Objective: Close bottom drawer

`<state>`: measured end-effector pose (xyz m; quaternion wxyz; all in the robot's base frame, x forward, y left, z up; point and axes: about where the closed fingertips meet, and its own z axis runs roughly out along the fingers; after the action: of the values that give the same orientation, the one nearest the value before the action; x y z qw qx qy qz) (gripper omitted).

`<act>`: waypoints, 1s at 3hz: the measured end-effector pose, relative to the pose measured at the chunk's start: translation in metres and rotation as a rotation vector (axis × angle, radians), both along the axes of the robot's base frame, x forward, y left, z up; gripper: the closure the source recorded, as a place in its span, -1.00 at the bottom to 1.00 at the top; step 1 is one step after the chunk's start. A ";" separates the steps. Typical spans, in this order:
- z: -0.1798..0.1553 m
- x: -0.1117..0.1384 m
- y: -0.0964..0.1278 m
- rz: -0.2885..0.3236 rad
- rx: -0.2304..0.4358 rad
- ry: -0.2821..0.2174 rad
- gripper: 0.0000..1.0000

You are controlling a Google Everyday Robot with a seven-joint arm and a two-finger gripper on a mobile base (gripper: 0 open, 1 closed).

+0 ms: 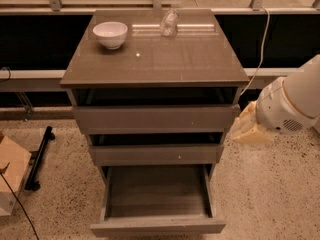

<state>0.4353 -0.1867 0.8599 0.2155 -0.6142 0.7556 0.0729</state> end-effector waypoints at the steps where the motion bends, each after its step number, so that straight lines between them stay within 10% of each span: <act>1: -0.045 0.000 0.009 0.018 0.044 0.027 1.00; 3: -0.098 0.003 0.015 0.054 0.084 0.044 1.00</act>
Offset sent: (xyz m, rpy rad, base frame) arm 0.0054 0.0160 -0.1536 0.1297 0.0687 0.0755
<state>0.4379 -0.1719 0.7619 0.2224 -0.6229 0.7398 0.1236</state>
